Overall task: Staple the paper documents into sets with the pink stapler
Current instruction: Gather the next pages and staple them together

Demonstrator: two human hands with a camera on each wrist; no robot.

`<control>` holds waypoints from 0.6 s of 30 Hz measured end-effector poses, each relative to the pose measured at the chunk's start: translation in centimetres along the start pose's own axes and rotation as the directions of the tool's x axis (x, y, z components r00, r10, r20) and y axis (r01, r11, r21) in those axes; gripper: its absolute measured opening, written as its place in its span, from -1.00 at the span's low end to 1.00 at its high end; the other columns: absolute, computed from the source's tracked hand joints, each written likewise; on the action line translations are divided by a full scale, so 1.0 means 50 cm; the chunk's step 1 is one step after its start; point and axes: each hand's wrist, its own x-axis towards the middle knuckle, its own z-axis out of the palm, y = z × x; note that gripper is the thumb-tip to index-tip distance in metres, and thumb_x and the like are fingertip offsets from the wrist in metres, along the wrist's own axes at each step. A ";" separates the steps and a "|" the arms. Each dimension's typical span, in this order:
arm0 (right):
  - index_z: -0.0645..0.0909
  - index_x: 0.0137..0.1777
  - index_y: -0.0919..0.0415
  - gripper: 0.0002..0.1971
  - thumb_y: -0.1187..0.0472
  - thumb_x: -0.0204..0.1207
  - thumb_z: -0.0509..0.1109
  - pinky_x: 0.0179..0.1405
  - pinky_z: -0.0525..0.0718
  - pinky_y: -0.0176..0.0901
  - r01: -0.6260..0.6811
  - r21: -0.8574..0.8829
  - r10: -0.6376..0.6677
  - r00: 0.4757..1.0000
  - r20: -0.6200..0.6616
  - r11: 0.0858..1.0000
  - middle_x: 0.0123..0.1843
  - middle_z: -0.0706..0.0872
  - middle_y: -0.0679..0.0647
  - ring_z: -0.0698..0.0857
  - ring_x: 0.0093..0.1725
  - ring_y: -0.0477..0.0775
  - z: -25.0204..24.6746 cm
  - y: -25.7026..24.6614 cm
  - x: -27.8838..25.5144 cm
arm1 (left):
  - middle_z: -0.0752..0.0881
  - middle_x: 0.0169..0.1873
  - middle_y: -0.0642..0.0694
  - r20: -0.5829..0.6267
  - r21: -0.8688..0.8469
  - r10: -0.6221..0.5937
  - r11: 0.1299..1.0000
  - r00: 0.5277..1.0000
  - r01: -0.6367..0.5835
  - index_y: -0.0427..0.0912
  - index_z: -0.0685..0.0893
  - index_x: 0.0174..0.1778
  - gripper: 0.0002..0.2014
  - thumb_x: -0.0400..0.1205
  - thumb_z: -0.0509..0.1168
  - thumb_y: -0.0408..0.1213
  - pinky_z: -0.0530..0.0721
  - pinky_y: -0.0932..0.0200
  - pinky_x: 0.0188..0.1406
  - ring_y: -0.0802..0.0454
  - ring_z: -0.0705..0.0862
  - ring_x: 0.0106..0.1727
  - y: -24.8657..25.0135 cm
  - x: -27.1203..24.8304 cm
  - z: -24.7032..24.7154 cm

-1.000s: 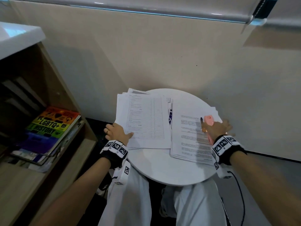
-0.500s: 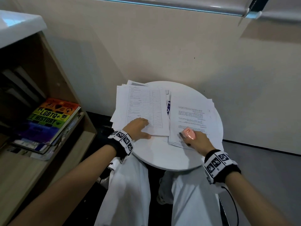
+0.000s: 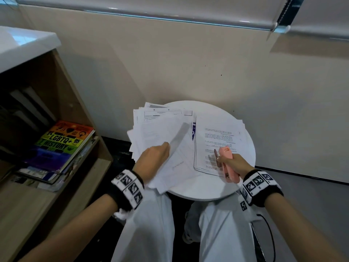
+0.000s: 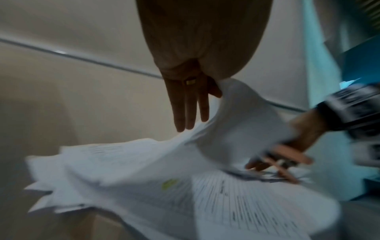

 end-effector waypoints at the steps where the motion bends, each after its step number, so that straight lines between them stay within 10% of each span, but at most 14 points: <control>1: 0.64 -0.10 0.30 -0.84 0.17 0.54 0.39 -0.26 0.61 -0.11 0.002 0.007 -0.002 1.000 0.000 1.000 -0.20 0.68 0.19 0.64 -0.27 0.15 -0.003 0.002 0.002 | 0.55 -0.39 -0.22 0.007 -0.027 0.069 0.997 0.998 -0.069 -0.20 0.32 -0.22 -0.82 0.71 0.00 -0.30 0.60 -0.16 -0.26 -0.27 0.68 -0.29 0.022 -0.031 -0.007; 5: 0.64 0.00 0.35 -0.77 0.16 0.51 0.43 -0.15 0.66 0.02 -0.023 0.081 0.026 0.999 -0.038 0.996 -0.16 0.70 0.27 0.67 -0.20 0.25 -0.013 0.000 0.005 | 0.59 -0.32 -0.17 0.215 -0.175 0.208 0.969 0.954 -0.171 -0.12 0.32 -0.26 -0.64 0.60 -0.19 0.07 0.53 -0.05 -0.23 -0.02 0.56 -0.31 0.056 -0.125 0.013; 7: 0.63 -0.02 0.33 -0.78 0.15 0.50 0.43 -0.14 0.66 0.03 -0.034 0.085 0.038 0.998 -0.049 0.996 -0.17 0.69 0.25 0.67 -0.20 0.25 -0.014 0.000 0.003 | 0.67 0.10 0.01 0.394 -0.168 0.197 0.976 0.898 -0.140 0.00 0.53 0.03 -0.42 0.64 -0.30 0.27 0.45 -0.05 0.32 0.13 0.59 0.11 0.042 -0.149 0.037; 9: 0.63 -0.01 0.33 -0.76 0.13 0.50 0.44 -0.09 0.69 0.08 -0.047 0.067 0.051 0.997 -0.055 0.997 -0.17 0.71 0.26 0.67 -0.19 0.26 -0.012 0.000 0.002 | 0.30 0.59 0.14 0.469 -0.073 0.115 0.993 0.876 -0.091 0.12 0.50 0.37 -0.17 0.48 -0.43 0.43 -0.06 -0.20 0.64 0.16 0.16 0.63 0.005 -0.158 0.062; 12: 0.61 0.01 0.35 -0.75 0.15 0.49 0.44 -0.18 0.73 0.13 -0.072 0.080 0.075 0.997 -0.036 0.994 -0.17 0.68 0.31 0.67 -0.24 0.27 -0.007 -0.002 -0.005 | 0.28 0.55 0.03 -0.003 -0.011 -0.185 0.983 0.983 0.185 0.03 0.51 0.27 -0.49 0.55 0.08 0.28 0.17 -0.33 0.56 -0.04 0.19 0.62 -0.046 -0.160 0.073; 14: 0.60 0.03 0.35 -0.76 0.18 0.50 0.44 -0.31 0.73 0.11 -0.107 0.109 0.109 0.994 -0.019 0.988 -0.16 0.65 0.32 0.64 -0.23 0.28 -0.004 -0.003 -0.012 | 0.27 0.46 -0.10 -0.197 -0.040 -0.467 0.882 0.862 0.469 -0.12 0.38 0.38 -0.34 0.44 0.43 0.06 0.38 -0.29 0.42 -0.18 0.29 0.49 -0.072 -0.160 0.067; 18: 0.57 0.10 0.36 -0.74 0.19 0.54 0.41 -0.45 0.74 0.04 -0.126 0.123 0.127 0.992 -0.006 0.984 -0.10 0.64 0.35 0.63 -0.24 0.28 -0.001 -0.002 -0.015 | 0.46 0.34 -0.31 0.075 -0.374 -0.727 0.614 0.683 0.695 -0.38 0.36 0.41 -0.19 0.35 0.60 -0.15 0.57 -0.08 0.18 -0.26 0.51 0.32 -0.122 -0.158 0.057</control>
